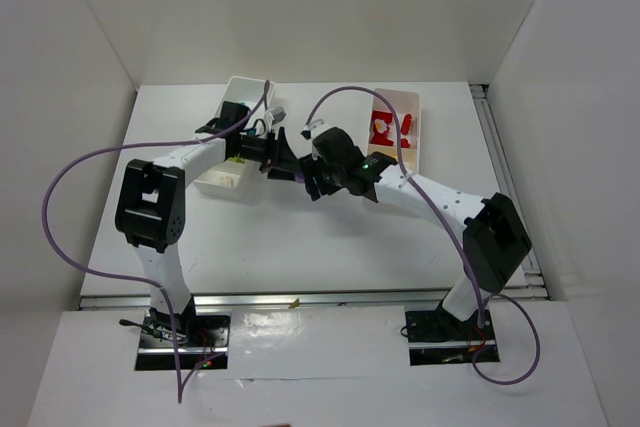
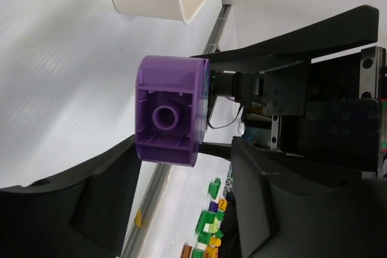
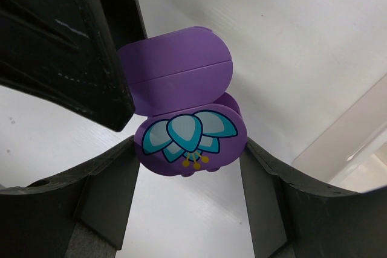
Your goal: Sort the legos into containers by color
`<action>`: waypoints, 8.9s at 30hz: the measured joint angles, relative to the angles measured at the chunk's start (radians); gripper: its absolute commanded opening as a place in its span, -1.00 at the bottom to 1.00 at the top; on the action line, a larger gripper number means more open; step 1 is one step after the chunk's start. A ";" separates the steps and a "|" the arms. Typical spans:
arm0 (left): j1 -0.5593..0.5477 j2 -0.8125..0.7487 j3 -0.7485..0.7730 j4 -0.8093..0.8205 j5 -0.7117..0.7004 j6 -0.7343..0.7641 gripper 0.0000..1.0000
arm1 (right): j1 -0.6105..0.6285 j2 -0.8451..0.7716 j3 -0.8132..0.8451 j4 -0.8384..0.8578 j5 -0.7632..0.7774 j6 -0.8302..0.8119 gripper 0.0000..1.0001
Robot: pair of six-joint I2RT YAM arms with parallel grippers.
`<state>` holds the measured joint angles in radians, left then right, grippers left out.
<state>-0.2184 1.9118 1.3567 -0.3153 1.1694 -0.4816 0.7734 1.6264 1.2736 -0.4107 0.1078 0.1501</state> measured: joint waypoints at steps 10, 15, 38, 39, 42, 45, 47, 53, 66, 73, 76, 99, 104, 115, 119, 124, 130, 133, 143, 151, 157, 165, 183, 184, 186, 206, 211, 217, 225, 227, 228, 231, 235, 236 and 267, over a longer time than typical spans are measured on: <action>0.004 0.000 0.000 0.058 0.003 -0.019 -0.11 | -0.008 0.000 0.009 -0.013 -0.007 -0.006 0.13; 0.006 0.000 0.000 0.061 0.008 -0.019 -0.70 | -0.008 0.000 0.013 -0.016 -0.008 -0.006 0.20; 0.156 0.000 0.173 0.166 0.171 -0.159 -1.00 | -0.429 -0.072 0.242 0.021 -0.639 0.105 0.83; 0.156 -0.002 0.160 0.204 0.181 -0.188 -1.00 | -0.446 -0.070 0.238 0.038 -0.689 0.126 0.86; 0.156 -0.014 0.121 0.315 0.206 -0.270 -1.00 | -0.459 -0.053 0.238 0.098 -0.838 0.170 0.89; 0.156 -0.024 0.094 0.398 0.219 -0.335 -1.00 | -0.443 -0.027 0.238 0.130 -0.938 0.188 0.91; 0.156 -0.029 0.088 0.436 0.224 -0.362 -1.00 | -0.427 -0.006 0.237 0.142 -0.971 0.196 0.93; 0.156 -0.042 0.087 0.488 0.232 -0.406 -1.00 | -0.388 0.065 0.237 0.158 -1.015 0.198 0.93; 0.156 -0.055 0.079 0.518 0.250 -0.436 -1.00 | -0.361 0.141 0.178 0.420 -1.063 0.352 0.15; 0.162 -0.064 0.070 0.533 0.268 -0.431 -1.00 | -0.362 0.146 0.126 0.545 -1.085 0.488 -0.71; 0.161 -0.064 0.068 0.544 0.265 -0.437 -1.00 | -0.362 0.143 0.110 0.547 -1.076 0.485 -0.71; 0.090 -0.013 0.190 0.426 0.141 -0.412 -1.00 | -0.485 -0.198 -0.088 0.073 -0.612 0.239 -0.83; -0.001 0.037 0.275 0.134 0.045 -0.203 -1.00 | -0.491 -0.273 -0.089 -0.074 -0.363 0.189 -0.83; -0.308 0.238 0.472 -0.004 -0.093 -0.155 -1.00 | -0.565 -0.463 -0.086 -0.178 -0.046 0.183 -0.83; -0.403 0.350 0.607 -0.006 -0.159 -0.174 -1.00 | -0.576 -0.500 -0.074 -0.198 0.034 0.197 -0.83; -0.431 0.441 0.701 -0.037 -0.261 -0.199 -0.51 | -0.597 -0.508 -0.050 -0.221 0.076 0.201 -0.83; -0.407 0.466 0.749 -0.097 -0.332 -0.199 0.42 | -0.622 -0.517 -0.049 -0.238 0.092 0.201 -0.83; -0.400 0.466 0.760 -0.103 -0.332 -0.200 0.55 | -0.631 -0.518 -0.049 -0.241 0.092 0.200 -0.83; -0.394 0.393 0.689 -0.117 -0.287 -0.178 0.59 | -0.641 -0.518 -0.049 -0.233 0.016 0.188 -0.83; -0.190 0.058 0.376 0.054 -0.074 -0.185 0.91 | -0.650 -0.395 0.043 -0.202 -0.417 0.119 -0.83; -0.049 -0.056 0.234 0.289 0.113 -0.251 0.94 | -0.650 -0.266 0.060 -0.071 -0.885 0.151 -0.83; -0.097 -0.048 0.347 0.153 0.143 -0.134 0.96 | -0.620 -0.169 0.090 0.020 -1.181 0.174 -0.83; -0.155 0.034 0.470 0.106 0.167 -0.118 0.31 | -0.560 -0.145 0.092 0.058 -1.249 0.174 -0.83; -0.158 0.034 0.470 0.107 0.172 -0.119 -0.03 | -0.560 -0.144 0.092 0.059 -1.249 0.174 -0.83; -0.159 0.034 0.469 0.113 0.182 -0.123 -0.43 | -0.560 -0.140 0.092 0.058 -1.248 0.176 -0.83; -0.037 0.041 0.360 0.206 0.090 -0.229 -1.00 | -0.658 -0.173 0.014 -0.181 -0.744 0.074 -0.86; -0.083 0.061 0.361 0.156 0.049 -0.206 -1.00 | -0.658 -0.172 -0.008 -0.209 -0.517 0.104 -0.86; -0.132 0.070 0.362 0.084 -0.025 -0.177 -1.00 | -0.658 -0.116 -0.033 -0.213 -0.394 0.121 -0.84; -0.193 0.129 0.448 0.009 -0.121 -0.169 -1.00 | -0.640 -0.082 -0.112 -0.223 -0.320 0.121 0.04; -0.212 0.156 0.485 -0.011 -0.142 -0.164 -1.00 | -0.636 -0.082 -0.113 -0.225 -0.308 0.120 0.30; -0.222 0.169 0.502 -0.024 -0.155 -0.156 -1.00 | -0.633 -0.083 -0.113 -0.225 -0.304 0.121 0.44; -0.254 0.212 0.555 -0.051 -0.180 -0.148 -1.00 | -0.629 -0.086 -0.111 -0.235 -0.285 0.117 0.59; -0.309 0.280 0.646 -0.088 -0.224 -0.146 -0.94 | -0.625 -0.119 -0.075 -0.264 -0.219 0.117 0.59; -0.324 0.300 0.671 -0.092 -0.235 -0.146 -0.92 | -0.625 -0.137 -0.062 -0.266 -0.189 0.118 0.59; -0.425 0.483 0.876 -0.150 -0.325 -0.175 0.68 | -0.641 -0.518 -0.080 -0.244 0.319 0.269 1.00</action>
<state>-0.6430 2.3951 2.2326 -0.4652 0.8448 -0.6567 0.1322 1.1080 1.1934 -0.6548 0.4267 0.4191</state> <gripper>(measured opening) 0.839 0.995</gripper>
